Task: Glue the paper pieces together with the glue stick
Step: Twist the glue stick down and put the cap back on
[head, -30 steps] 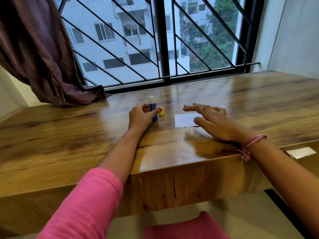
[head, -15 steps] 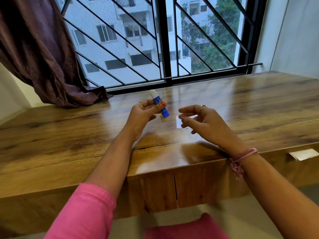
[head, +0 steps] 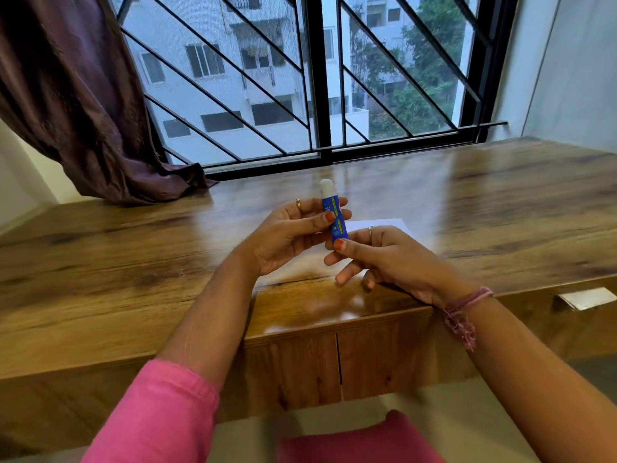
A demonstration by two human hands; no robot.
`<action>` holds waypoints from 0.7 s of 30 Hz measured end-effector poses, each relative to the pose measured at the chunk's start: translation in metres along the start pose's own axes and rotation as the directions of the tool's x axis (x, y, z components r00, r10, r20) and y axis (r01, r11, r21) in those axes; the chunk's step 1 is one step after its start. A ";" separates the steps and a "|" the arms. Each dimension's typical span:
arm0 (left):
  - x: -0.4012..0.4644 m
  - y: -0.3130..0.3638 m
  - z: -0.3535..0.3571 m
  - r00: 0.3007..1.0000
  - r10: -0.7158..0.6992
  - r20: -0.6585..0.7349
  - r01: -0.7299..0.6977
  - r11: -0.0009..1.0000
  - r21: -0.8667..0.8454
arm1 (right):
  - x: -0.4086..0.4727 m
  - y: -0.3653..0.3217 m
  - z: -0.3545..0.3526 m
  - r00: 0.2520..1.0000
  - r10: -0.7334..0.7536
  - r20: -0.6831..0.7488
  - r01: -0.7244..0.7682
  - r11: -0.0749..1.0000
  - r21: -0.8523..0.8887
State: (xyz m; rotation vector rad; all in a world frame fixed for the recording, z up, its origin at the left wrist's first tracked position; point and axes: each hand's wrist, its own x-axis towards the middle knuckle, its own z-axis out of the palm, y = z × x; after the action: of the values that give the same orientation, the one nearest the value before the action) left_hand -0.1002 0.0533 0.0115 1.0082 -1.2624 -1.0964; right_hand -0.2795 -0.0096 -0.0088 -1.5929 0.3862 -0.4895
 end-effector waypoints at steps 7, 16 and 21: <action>0.000 0.000 0.002 1.000 -0.001 0.011 0.001 1.000 0.001 | 0.002 0.000 0.002 0.999 0.027 -0.028 -0.029 0.997 -0.073; -0.001 -0.002 0.003 0.998 -0.014 0.063 0.010 0.998 0.055 | 0.001 -0.001 0.002 0.999 0.052 -0.011 -0.052 0.997 -0.063; -0.001 -0.005 0.002 0.999 -0.004 0.054 -0.002 0.995 0.103 | 0.001 0.002 0.006 0.993 0.025 -0.117 -0.045 0.985 -0.169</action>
State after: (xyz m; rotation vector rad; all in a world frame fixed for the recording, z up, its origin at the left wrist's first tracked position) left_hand -0.1030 0.0529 0.0067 1.0630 -1.3738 -1.0744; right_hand -0.2752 -0.0049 -0.0105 -1.7256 0.5547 -0.5331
